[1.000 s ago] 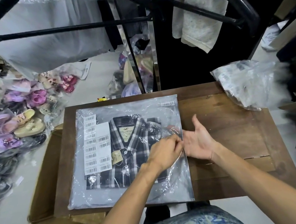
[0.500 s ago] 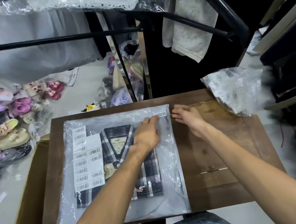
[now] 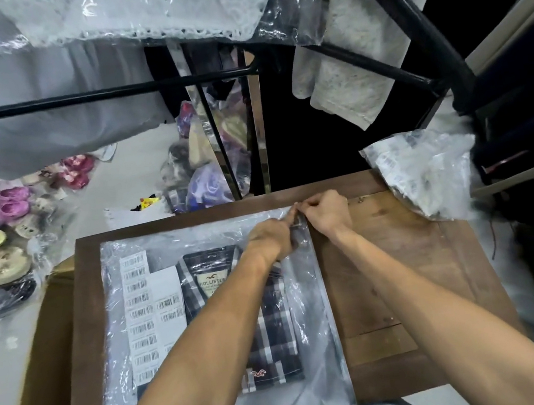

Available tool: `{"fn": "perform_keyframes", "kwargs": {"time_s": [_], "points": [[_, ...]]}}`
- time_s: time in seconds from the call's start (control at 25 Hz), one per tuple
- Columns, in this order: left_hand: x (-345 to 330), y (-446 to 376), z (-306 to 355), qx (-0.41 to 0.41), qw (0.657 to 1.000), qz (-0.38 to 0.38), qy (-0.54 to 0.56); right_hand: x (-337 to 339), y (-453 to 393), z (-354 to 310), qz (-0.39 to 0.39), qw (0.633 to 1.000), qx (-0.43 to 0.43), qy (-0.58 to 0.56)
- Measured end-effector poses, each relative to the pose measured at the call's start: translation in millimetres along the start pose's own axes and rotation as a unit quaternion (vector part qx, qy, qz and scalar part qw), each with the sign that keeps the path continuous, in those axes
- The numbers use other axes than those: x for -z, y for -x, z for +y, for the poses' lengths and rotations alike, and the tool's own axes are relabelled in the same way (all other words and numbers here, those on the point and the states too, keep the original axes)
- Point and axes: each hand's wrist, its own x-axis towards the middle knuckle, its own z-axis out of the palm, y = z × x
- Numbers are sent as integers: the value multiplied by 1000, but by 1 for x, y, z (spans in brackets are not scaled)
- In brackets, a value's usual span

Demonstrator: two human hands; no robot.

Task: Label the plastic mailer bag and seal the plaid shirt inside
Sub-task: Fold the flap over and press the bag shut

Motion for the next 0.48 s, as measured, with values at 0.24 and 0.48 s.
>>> {"fn": "perform_keyframes", "kwargs": {"time_s": [0.24,0.48], "points": [[-2,-7,-5,3,1000,-3,30,-1,12,-1,11,998,22,52],[-5,-4,-5,10,997,11,76,-2,48,16,4,997,30,70]]}}
